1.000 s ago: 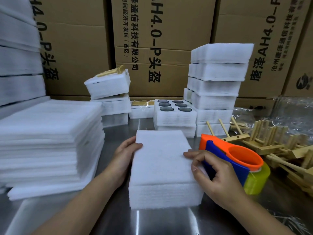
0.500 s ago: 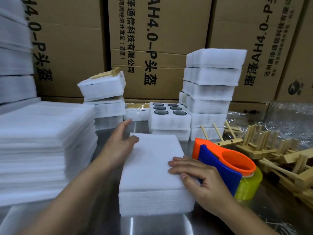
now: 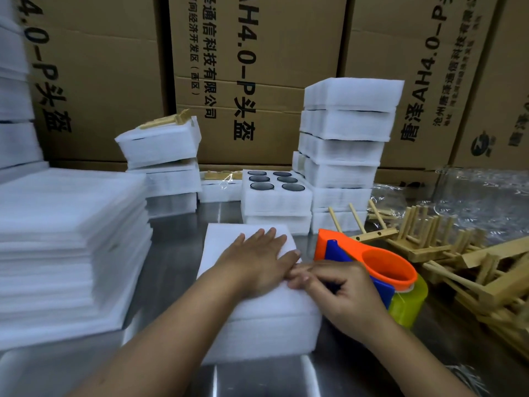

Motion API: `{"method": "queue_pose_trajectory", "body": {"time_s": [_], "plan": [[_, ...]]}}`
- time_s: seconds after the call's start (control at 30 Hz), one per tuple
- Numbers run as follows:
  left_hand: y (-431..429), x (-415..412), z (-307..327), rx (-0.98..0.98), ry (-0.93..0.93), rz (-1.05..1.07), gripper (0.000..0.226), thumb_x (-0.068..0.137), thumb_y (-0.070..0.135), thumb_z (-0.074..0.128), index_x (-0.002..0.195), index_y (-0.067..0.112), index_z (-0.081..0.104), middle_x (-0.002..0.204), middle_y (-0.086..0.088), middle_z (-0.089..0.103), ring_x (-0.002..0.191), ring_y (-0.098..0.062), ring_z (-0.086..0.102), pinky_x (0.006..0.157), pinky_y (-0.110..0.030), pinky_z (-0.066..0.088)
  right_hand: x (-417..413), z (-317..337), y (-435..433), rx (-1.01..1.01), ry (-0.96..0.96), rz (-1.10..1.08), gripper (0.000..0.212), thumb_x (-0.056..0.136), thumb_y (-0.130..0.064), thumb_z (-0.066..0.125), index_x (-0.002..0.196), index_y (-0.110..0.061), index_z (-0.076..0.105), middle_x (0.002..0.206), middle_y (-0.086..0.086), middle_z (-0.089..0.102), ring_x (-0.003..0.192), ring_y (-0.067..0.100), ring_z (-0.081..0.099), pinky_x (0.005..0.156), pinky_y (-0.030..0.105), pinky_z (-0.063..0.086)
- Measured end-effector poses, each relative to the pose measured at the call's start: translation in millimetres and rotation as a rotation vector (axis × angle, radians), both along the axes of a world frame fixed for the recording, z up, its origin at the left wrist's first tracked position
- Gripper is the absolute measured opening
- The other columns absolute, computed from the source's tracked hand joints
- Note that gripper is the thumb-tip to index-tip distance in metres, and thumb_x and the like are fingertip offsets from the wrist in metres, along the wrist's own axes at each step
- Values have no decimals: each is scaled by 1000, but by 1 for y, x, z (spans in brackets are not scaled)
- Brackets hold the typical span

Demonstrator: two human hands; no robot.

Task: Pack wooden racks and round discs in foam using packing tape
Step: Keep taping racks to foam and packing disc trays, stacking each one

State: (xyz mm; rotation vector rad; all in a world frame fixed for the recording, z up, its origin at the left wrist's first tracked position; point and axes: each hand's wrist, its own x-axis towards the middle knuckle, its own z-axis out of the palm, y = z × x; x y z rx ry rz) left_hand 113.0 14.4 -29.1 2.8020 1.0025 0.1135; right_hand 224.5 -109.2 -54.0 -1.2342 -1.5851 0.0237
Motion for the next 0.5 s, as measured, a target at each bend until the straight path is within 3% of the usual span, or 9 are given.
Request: {"method": "queue_pose_trajectory", "body": {"time_s": [0.03,0.1,0.17,0.2,0.27,0.33,0.4,0.5], "plan": [[-1,0,0,1,0,9,61,97,55,15,151,29,7,159,7,-5,145,-10,-7,117,-37,-3,2,4,-3,54,23,-105,44,79,-36,51,65,-1,73,70,9,72,73,24,69,66,31,53],[-3,0,0,5,3,18,64,95,58,16,151,29,5,159,8,-6,145,-9,-7,117,-36,-4,11,16,-14,202,12,-390,37,80,-33,54,66,-5,73,71,10,72,71,25,67,68,33,52],[-3,-1,2,5,2,18,65,95,60,17,151,30,4,159,9,-6,145,-8,-7,117,-35,-4,26,34,-29,189,-134,-715,22,83,-28,60,85,-12,75,92,3,73,90,25,65,83,39,48],[-3,-1,2,1,0,18,65,95,60,18,151,30,4,159,9,-6,145,-8,-6,117,-35,-4,36,43,-37,75,-240,-870,21,84,-29,62,97,-17,74,107,3,69,103,28,58,91,44,40],[-3,-2,2,-5,0,17,65,94,60,18,151,31,4,159,9,-5,145,-8,-6,117,-35,-4,59,57,-52,-289,-408,-1150,42,81,-33,66,122,-28,61,134,6,52,120,34,40,98,46,28],[-4,-3,2,-9,1,16,65,95,60,18,151,31,4,159,10,-5,145,-8,-6,117,-35,-4,79,64,-64,-664,-494,-1293,57,82,-36,64,136,-32,44,143,9,38,127,36,31,103,49,26],[-5,-3,3,-15,-1,17,65,95,60,19,151,31,4,159,10,-5,145,-7,-6,117,-35,-4,96,63,-70,-900,-523,-1310,54,84,-39,60,135,-33,42,143,7,38,128,35,32,108,50,27],[-5,-3,3,-18,-7,17,65,95,60,19,151,31,5,159,10,-5,145,-7,-6,117,-34,-4,112,56,-71,-1020,-553,-1303,32,88,-38,53,120,-32,54,133,6,47,121,32,44,105,47,33]]}}
